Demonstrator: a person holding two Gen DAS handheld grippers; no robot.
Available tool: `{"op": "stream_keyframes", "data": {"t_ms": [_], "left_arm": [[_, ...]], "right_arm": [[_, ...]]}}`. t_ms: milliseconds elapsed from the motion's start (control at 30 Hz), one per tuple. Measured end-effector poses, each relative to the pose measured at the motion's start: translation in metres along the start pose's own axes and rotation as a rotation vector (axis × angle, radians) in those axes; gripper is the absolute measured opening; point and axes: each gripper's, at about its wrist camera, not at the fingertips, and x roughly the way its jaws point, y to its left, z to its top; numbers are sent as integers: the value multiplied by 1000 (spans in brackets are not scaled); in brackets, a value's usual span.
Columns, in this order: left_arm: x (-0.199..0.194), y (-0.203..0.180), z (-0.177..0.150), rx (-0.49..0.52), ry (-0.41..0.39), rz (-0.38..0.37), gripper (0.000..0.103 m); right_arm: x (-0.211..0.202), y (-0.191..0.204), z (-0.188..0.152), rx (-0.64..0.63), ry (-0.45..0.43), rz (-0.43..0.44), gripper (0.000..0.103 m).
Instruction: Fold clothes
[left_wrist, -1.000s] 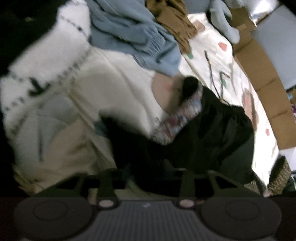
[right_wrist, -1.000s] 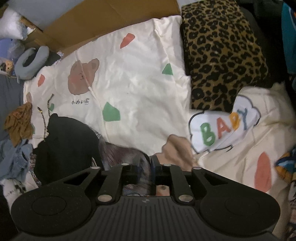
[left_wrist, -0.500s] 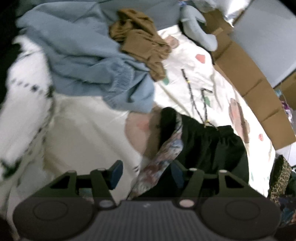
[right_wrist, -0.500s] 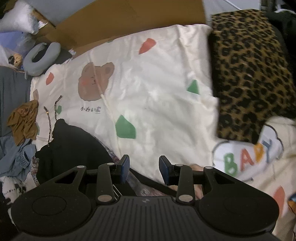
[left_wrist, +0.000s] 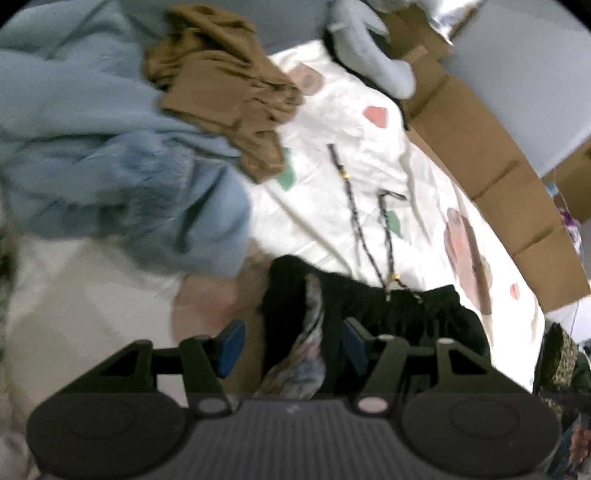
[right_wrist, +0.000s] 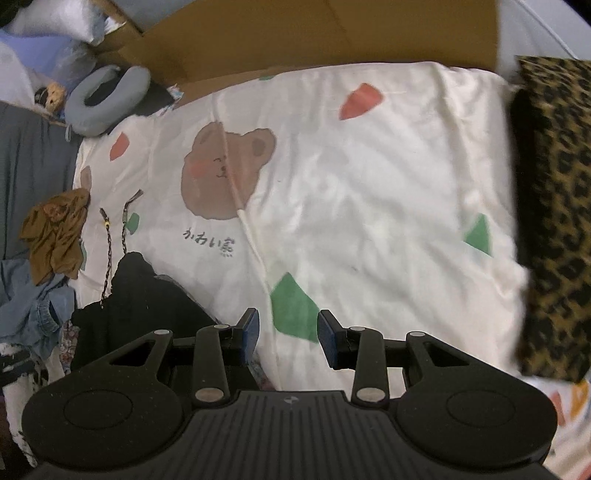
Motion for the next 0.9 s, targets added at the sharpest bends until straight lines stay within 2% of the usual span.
{"op": "stream_keyframes", "data": {"t_ms": [133, 433, 633, 667, 700, 733, 800, 900], "left_arm": [[21, -7, 11, 65, -17, 2, 64], [75, -12, 23, 63, 34, -8, 64], [95, -10, 15, 29, 39, 2, 61], [97, -10, 14, 35, 38, 8, 50], [97, -10, 13, 43, 42, 18, 23], [98, -8, 12, 44, 52, 29, 13], [95, -2, 8, 26, 52, 16, 12], [88, 3, 2, 39, 41, 37, 8]], "right_arm": [[22, 12, 12, 12, 16, 52, 42], [74, 42, 25, -82, 30, 128, 42], [109, 56, 25, -125, 43, 115, 42], [113, 58, 25, -129, 45, 118, 42], [118, 61, 26, -132, 47, 122, 42], [122, 63, 26, -135, 48, 126, 42], [127, 70, 27, -149, 51, 129, 42], [132, 80, 27, -173, 55, 146, 42]]}}
